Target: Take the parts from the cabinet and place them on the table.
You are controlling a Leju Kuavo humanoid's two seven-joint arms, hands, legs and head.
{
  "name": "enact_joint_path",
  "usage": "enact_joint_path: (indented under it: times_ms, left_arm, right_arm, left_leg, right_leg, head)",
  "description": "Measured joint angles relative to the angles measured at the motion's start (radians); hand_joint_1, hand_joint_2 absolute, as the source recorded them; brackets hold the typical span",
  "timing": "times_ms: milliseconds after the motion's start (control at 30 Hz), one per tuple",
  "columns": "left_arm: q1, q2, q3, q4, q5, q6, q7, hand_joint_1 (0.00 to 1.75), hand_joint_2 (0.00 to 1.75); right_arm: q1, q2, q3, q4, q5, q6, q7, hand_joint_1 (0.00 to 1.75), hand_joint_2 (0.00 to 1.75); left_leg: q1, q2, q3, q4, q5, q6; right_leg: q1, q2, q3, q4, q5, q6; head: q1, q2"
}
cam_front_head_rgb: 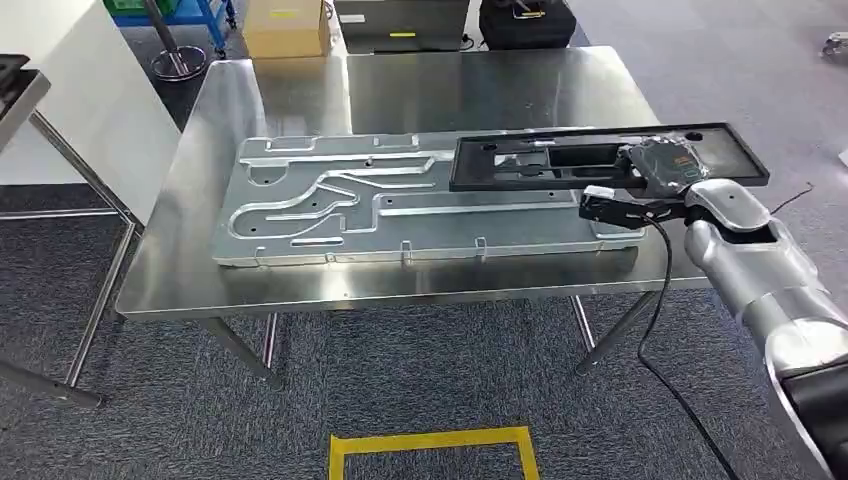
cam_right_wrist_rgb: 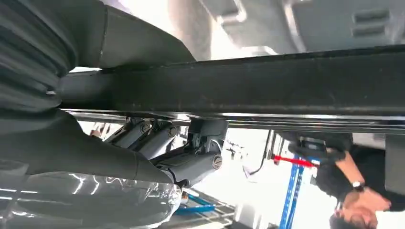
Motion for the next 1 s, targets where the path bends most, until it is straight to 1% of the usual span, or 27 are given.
enact_joint_path:
  times_ms: [167,200,233,333,367,400,433,467,500,533,567,600,633,667,700,733,767,800,833,867,900,933,967,1000]
  left_arm:
    - [-0.003,0.000,0.000,0.000,-0.002,0.005,0.010,0.00,1.75]
    - [-0.002,0.000,0.000,0.000,0.001,0.002,0.013,0.00,1.75]
    - [-0.002,0.000,0.000,0.000,0.005,-0.006,0.014,0.00,1.75]
    - [-0.001,0.000,0.000,0.000,0.008,-0.019,0.013,0.00,1.75]
    - [-0.001,0.000,0.000,0.000,0.008,-0.019,0.011,0.00,1.75]
    - [-0.001,0.001,0.000,0.000,0.008,-0.018,0.010,0.00,1.75]
    - [0.001,0.001,0.000,0.000,0.009,-0.016,0.010,0.00,1.75]
    - [0.002,0.001,0.000,0.000,0.010,-0.014,0.009,0.00,1.75]
    - [0.002,0.001,0.000,0.000,0.010,-0.011,0.007,0.00,1.75]
    - [0.001,0.001,0.000,0.000,0.010,-0.010,0.007,0.00,1.75]
    - [0.002,0.001,0.000,0.000,0.009,-0.008,0.006,0.00,1.75]
    - [0.004,0.001,0.000,0.000,0.008,-0.008,0.006,0.00,1.75]
    - [0.007,0.001,0.000,0.000,0.008,-0.008,0.006,0.00,1.75]
    - [0.011,0.000,0.000,0.000,0.008,-0.005,0.006,0.00,1.75]
    - [0.014,0.000,0.000,0.000,0.007,-0.004,0.007,0.00,1.75]
    - [0.015,-0.001,0.000,0.000,0.007,-0.003,0.008,0.00,1.75]
    - [0.015,-0.001,0.000,0.000,0.007,-0.002,0.008,0.00,1.75]
    - [0.016,-0.002,0.000,0.000,0.007,0.000,0.008,0.00,1.75]
    - [0.017,-0.002,0.000,0.002,0.008,0.004,0.010,0.00,1.75]
    - [0.013,-0.002,0.000,0.002,0.008,0.009,0.008,0.00,1.75]
    - [0.010,-0.002,0.001,0.002,0.008,0.013,0.007,0.00,1.75]
    - [0.010,-0.002,0.001,0.002,0.008,0.013,0.006,0.00,1.75]
    - [0.010,-0.002,0.001,0.002,0.008,0.015,0.005,0.00,1.75]
    - [0.010,0.000,0.003,0.002,0.008,0.016,0.005,0.00,1.75]
  right_arm:
    - [0.043,-0.010,0.000,-0.014,0.002,-0.022,0.001,1.75,1.75]
    - [0.047,-0.009,0.000,-0.014,0.005,-0.026,0.001,1.75,1.75]
    - [0.050,-0.008,0.000,-0.014,0.008,-0.027,0.000,1.75,1.75]
    - [0.057,-0.005,0.000,-0.014,0.010,-0.030,-0.004,1.75,1.75]
    - [0.058,-0.005,0.000,-0.014,0.011,-0.032,-0.005,1.75,1.75]
    - [0.062,-0.003,0.000,-0.014,0.014,-0.033,-0.005,1.75,1.75]
    - [0.064,-0.002,0.000,-0.014,0.018,-0.034,-0.005,1.75,1.75]
    - [0.066,-0.001,-0.001,-0.013,0.022,-0.034,-0.005,1.75,1.75]
    - [0.064,0.003,-0.001,-0.014,0.025,-0.034,-0.007,1.75,1.75]
    - [0.059,0.004,-0.001,-0.014,0.025,-0.034,-0.008,1.75,1.75]
    - [0.058,0.005,-0.002,-0.013,0.025,-0.034,-0.007,1.75,1.75]
    - [0.062,0.005,-0.002,-0.012,0.026,-0.032,-0.007,1.75,1.75]
    - [0.067,0.005,-0.002,-0.011,0.026,-0.032,-0.007,1.75,1.75]
    - [0.072,0.005,-0.002,-0.009,0.028,-0.031,-0.007,1.75,1.75]
    - [0.075,0.005,-0.002,-0.008,0.028,-0.030,-0.008,1.75,1.75]
    - [0.076,0.005,-0.002,-0.008,0.028,-0.031,-0.011,1.75,1.75]
    - [0.076,0.005,-0.002,-0.008,0.028,-0.031,-0.015,1.75,1.75]
    - [0.078,0.005,-0.003,-0.008,0.028,-0.031,-0.015,1.75,1.75]
    - [0.076,0.007,-0.002,-0.004,0.028,-0.031,-0.016,1.75,1.75]
    - [0.075,0.011,-0.003,-0.004,0.029,-0.030,-0.016,1.75,1.75]
    - [0.075,0.013,-0.003,-0.005,0.032,-0.028,-0.018,1.75,1.75]
    - [0.072,0.013,-0.004,-0.005,0.034,-0.027,-0.017,1.75,1.75]
    - [0.066,0.015,-0.004,-0.005,0.039,-0.023,-0.017,1.75,1.75]
    - [0.058,0.018,-0.004,-0.004,0.047,-0.016,-0.018,1.75,1.75]
  left_leg:
    - [0.000,0.000,0.000,0.000,0.000,0.000]
    - [-0.001,0.000,-0.001,0.002,-0.002,0.002]
    - [-0.006,0.000,-0.002,0.005,-0.005,0.007]
    - [-0.005,0.000,-0.003,0.007,-0.008,0.011]
    - [-0.005,0.000,-0.003,0.005,-0.010,0.014]
    - [-0.004,0.000,-0.005,-0.008,-0.015,0.023]
    - [-0.003,-0.001,0.007,-0.016,-0.021,0.030]
    - [0.002,0.000,0.029,-0.027,-0.024,0.037]
    - [0.001,-0.002,0.039,-0.028,-0.027,0.039]
    - [0.001,0.001,0.043,-0.028,-0.030,0.041]
    - [0.000,0.003,0.050,-0.027,-0.034,0.041]
    - [0.000,0.006,0.058,-0.027,-0.037,0.038]
    - [0.000,0.007,0.067,-0.024,-0.041,0.035]
    - [0.002,0.007,0.080,-0.023,-0.050,0.032]
    - [0.003,0.006,0.095,-0.023,-0.061,0.029]
    - [0.004,0.006,0.110,-0.021,-0.073,0.026]
    - [0.005,0.005,0.127,-0.016,-0.090,0.021]
    - [0.005,0.005,0.126,-0.012,-0.108,0.014]
    - [0.004,0.004,0.137,-0.002,-0.117,0.006]
    - [0.006,0.004,0.127,-0.002,-0.123,-0.001]
    - [0.009,0.006,0.122,-0.004,-0.126,-0.005]
    - [0.009,0.008,0.126,-0.002,-0.125,-0.008]
    - [0.006,0.009,0.125,0.004,-0.125,-0.009]
    - [0.005,0.012,0.109,0.046,-0.119,-0.017]
  right_leg:
    - [0.000,0.000,0.000,0.000,0.000,0.000]
    - [-0.001,0.000,0.000,-0.002,0.000,0.001]
    - [-0.006,0.000,0.000,-0.003,0.000,0.004]
    - [-0.006,0.000,0.001,-0.004,-0.002,0.008]
    - [-0.007,0.000,0.002,-0.007,-0.003,0.011]
    - [-0.006,0.000,0.004,0.013,0.008,0.016]
    - [-0.004,0.000,0.005,0.015,0.015,0.023]
    - [-0.007,-0.005,-0.004,0.028,0.004,0.024]
    - [-0.005,-0.016,-0.018,0.056,-0.007,0.024]
    - [-0.004,-0.016,-0.053,0.110,-0.031,0.024]
    - [-0.004,-0.017,-0.106,0.191,-0.063,0.027]
    - [-0.004,-0.016,-0.158,0.266,-0.086,0.027]
    - [-0.004,-0.017,-0.195,0.310,-0.093,0.025]
    - [-0.005,-0.017,-0.214,0.308,-0.086,0.023]
    - [-0.006,-0.017,-0.209,0.265,-0.067,0.024]
    - [-0.007,-0.018,-0.189,0.193,-0.036,0.028]
    - [-0.008,-0.019,-0.162,0.097,0.028,0.031]
    - [-0.010,-0.022,-0.151,0.022,0.126,0.026]
    - [0.001,-0.024,-0.161,0.031,0.136,0.018]
    - [0.004,-0.021,-0.158,0.025,0.130,0.001]
    - [0.005,-0.021,-0.162,0.026,0.131,-0.006]
    - [0.007,-0.022,-0.162,0.026,0.124,-0.013]
    - [0.000,-0.021,-0.153,0.024,0.119,-0.020]
    - [-0.002,-0.020,-0.142,0.017,0.112,-0.024]
  head:
    - [0.000,0.000]
    - [0.000,0.000]
    - [0.000,0.000]
    - [0.000,0.000]
    - [0.000,0.000]
    - [0.000,0.000]
    - [0.000,0.000]
    - [0.000,0.000]
    - [0.000,0.000]
    - [0.000,0.000]
    - [0.000,0.000]
    - [0.000,0.000]
    - [0.000,0.000]
    - [0.000,0.000]
    - [0.000,0.000]
    - [0.000,0.000]
    - [0.000,0.000]
    - [0.000,0.000]
    - [0.000,0.000]
    - [0.002,0.000]
    - [0.000,0.000]
    - [0.000,0.000]
    - [0.000,0.000]
    - [0.000,0.000]
